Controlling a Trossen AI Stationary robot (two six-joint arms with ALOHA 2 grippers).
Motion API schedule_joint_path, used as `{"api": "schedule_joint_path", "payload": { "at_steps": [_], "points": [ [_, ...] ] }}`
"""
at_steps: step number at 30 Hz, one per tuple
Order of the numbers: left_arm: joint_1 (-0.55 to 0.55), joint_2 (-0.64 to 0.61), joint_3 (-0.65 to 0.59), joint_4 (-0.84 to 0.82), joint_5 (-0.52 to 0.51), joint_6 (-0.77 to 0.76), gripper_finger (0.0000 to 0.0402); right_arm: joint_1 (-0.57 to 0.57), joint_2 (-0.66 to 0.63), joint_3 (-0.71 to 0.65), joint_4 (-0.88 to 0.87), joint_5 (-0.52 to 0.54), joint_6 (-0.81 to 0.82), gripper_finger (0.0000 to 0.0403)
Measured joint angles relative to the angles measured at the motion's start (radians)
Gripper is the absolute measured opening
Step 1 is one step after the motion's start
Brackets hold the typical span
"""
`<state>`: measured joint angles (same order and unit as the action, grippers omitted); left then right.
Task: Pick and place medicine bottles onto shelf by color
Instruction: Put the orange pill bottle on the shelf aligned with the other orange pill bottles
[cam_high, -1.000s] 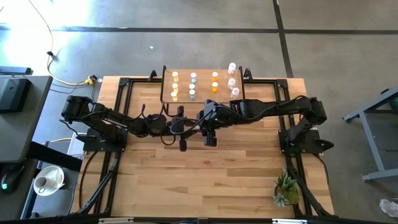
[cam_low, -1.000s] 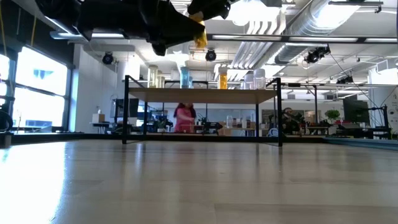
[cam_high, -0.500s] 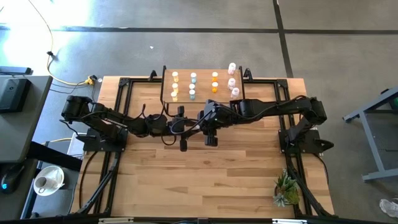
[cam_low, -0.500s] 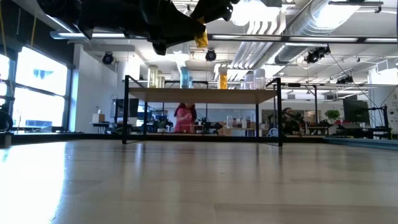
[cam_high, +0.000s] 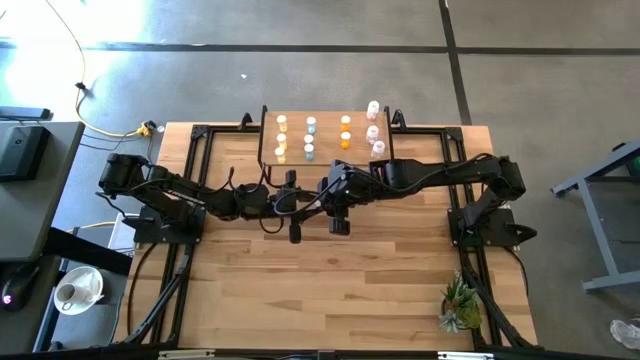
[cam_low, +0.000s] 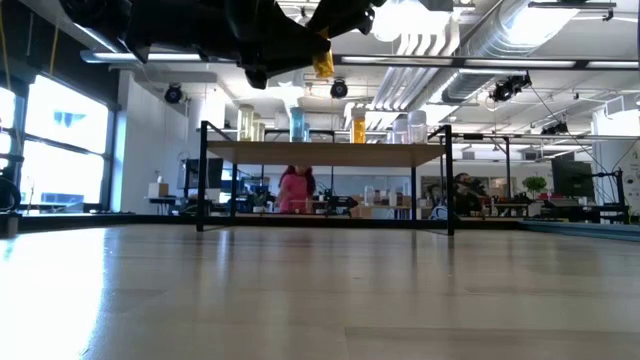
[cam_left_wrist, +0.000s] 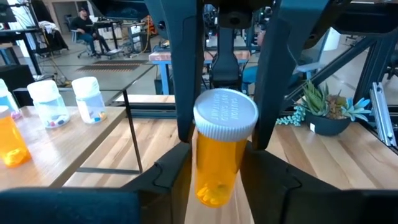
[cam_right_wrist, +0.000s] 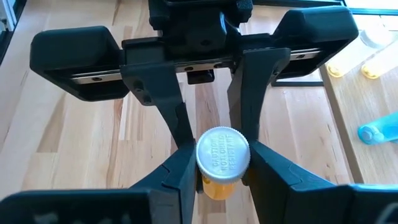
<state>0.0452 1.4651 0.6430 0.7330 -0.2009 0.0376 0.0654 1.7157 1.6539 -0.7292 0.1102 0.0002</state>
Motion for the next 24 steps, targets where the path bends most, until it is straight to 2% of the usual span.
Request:
{"api": "schedule_joint_path", "payload": {
  "at_steps": [11,19,24],
  "points": [
    [0.000,0.001,0.000,-0.061,-0.036,0.045,0.0185,-0.004,-0.010,0.000,-0.010,0.047,0.000,0.0103],
    [0.000,-0.043,-0.001,-0.111,-0.065,0.070,0.0187,-0.026,-0.100,0.000,-0.039,0.055,0.003,0.0103],
    [0.000,-0.094,0.000,-0.205,-0.072,0.071,0.0187,-0.027,-0.177,0.000,-0.056,0.133,-0.006,0.0103]
  ]
}}
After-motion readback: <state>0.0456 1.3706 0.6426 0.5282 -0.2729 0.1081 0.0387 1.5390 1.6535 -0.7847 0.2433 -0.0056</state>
